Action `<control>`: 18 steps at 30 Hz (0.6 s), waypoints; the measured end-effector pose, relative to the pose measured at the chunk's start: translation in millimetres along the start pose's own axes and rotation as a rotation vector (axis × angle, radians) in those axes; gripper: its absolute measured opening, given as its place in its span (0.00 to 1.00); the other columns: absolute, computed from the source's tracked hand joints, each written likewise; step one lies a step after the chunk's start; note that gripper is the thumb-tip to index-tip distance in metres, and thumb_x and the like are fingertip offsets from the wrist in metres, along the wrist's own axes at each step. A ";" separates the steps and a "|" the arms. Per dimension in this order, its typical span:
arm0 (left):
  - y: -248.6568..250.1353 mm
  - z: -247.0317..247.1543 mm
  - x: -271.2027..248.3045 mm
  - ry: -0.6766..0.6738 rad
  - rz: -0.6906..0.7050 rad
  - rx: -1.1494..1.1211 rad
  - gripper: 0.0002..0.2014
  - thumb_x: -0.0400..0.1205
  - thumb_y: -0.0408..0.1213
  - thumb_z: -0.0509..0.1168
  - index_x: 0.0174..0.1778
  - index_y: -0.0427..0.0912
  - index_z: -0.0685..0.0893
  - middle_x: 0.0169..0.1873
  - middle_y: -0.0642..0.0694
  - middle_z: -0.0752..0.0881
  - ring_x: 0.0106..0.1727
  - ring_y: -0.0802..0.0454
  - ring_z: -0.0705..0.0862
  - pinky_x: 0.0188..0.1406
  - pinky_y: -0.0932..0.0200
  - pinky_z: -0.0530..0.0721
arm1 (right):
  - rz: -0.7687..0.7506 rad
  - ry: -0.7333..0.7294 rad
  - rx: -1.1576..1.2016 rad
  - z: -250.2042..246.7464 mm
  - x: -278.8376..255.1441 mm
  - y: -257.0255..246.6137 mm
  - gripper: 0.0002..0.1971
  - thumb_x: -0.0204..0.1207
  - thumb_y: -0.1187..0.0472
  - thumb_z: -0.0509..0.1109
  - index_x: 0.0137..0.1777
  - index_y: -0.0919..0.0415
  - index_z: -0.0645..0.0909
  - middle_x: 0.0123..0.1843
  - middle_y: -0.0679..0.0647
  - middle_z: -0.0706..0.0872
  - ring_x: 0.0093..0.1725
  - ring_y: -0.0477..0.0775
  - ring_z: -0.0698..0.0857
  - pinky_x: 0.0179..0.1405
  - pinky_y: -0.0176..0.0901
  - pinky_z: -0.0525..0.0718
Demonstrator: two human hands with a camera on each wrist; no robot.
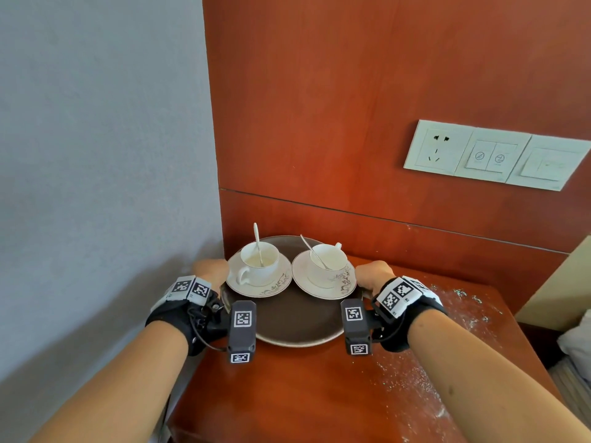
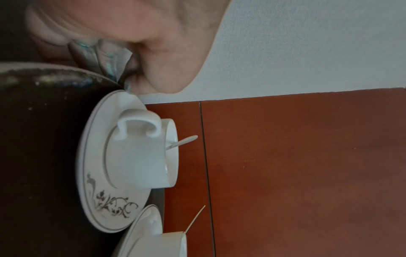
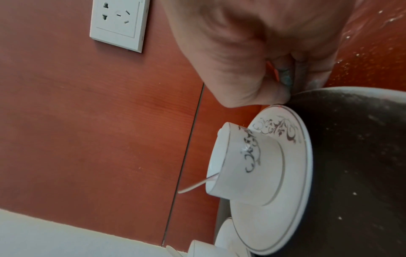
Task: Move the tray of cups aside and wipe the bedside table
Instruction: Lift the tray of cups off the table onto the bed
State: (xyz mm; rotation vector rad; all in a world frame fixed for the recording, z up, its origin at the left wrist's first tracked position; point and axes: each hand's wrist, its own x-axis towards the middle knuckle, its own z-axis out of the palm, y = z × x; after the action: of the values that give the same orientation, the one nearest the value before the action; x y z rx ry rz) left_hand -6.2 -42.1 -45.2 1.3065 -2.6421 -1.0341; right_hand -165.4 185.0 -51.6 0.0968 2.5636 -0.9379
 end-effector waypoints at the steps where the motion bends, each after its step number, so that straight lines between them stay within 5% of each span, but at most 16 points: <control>1: 0.3 -0.9 0.9 -0.015 0.018 0.000 0.19 0.84 0.30 0.62 0.72 0.33 0.76 0.70 0.39 0.80 0.71 0.43 0.79 0.67 0.59 0.76 | -0.005 -0.003 0.021 0.0 -1.8 0.2 0.11 0.76 0.65 0.63 0.31 0.63 0.74 0.33 0.58 0.81 0.38 0.58 0.81 0.29 0.42 0.74; 7: 9.2 -7.4 -4.6 -0.060 -0.004 -0.056 0.25 0.80 0.29 0.68 0.73 0.32 0.73 0.70 0.38 0.79 0.72 0.43 0.79 0.68 0.58 0.75 | 0.035 0.021 0.081 -6.1 -12.2 1.9 0.14 0.80 0.61 0.62 0.33 0.65 0.73 0.32 0.57 0.78 0.38 0.58 0.80 0.31 0.43 0.75; 11: 15.6 -14.9 -15.7 -0.026 0.038 -0.094 0.24 0.78 0.30 0.70 0.71 0.34 0.75 0.68 0.40 0.80 0.70 0.43 0.80 0.67 0.58 0.77 | 0.003 0.032 0.084 -18.4 -17.9 3.9 0.13 0.81 0.57 0.64 0.44 0.69 0.76 0.42 0.61 0.82 0.45 0.60 0.81 0.39 0.46 0.77; 13: 17.9 -12.0 -21.9 0.009 0.044 -0.175 0.23 0.78 0.31 0.71 0.69 0.35 0.76 0.67 0.41 0.81 0.68 0.44 0.81 0.64 0.59 0.79 | 0.006 0.061 0.106 -27.5 -25.3 7.4 0.14 0.81 0.58 0.64 0.40 0.70 0.76 0.37 0.61 0.80 0.39 0.61 0.81 0.32 0.46 0.77; 14: 22.1 -12.6 -23.9 -0.029 0.001 -0.295 0.22 0.79 0.32 0.69 0.69 0.35 0.77 0.67 0.41 0.82 0.67 0.45 0.82 0.59 0.61 0.82 | 0.014 0.065 0.122 -32.9 -31.2 9.9 0.14 0.81 0.60 0.63 0.36 0.70 0.75 0.34 0.60 0.79 0.34 0.60 0.80 0.28 0.45 0.75; 16: 30.1 -10.4 -28.0 -0.082 -0.019 -0.477 0.22 0.83 0.33 0.61 0.74 0.34 0.74 0.72 0.39 0.79 0.56 0.52 0.86 0.32 0.70 0.85 | 0.012 0.082 0.134 -44.4 -40.7 19.9 0.13 0.80 0.63 0.61 0.34 0.66 0.73 0.31 0.59 0.77 0.30 0.58 0.78 0.25 0.44 0.74; 18: 35.6 -4.7 -35.9 -0.075 0.043 -0.443 0.23 0.85 0.31 0.55 0.79 0.36 0.70 0.76 0.37 0.74 0.30 0.61 0.85 0.13 0.73 0.78 | -0.022 0.087 0.122 -57.6 -49.2 32.6 0.10 0.80 0.63 0.60 0.36 0.61 0.74 0.35 0.55 0.77 0.34 0.54 0.78 0.29 0.42 0.75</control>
State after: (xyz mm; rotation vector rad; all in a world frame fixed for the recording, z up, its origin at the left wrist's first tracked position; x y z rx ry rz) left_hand -6.5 -3.8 -11.9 1.1253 -2.2808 -1.5698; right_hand -134.0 250.2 -11.9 0.1476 2.5897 -1.1220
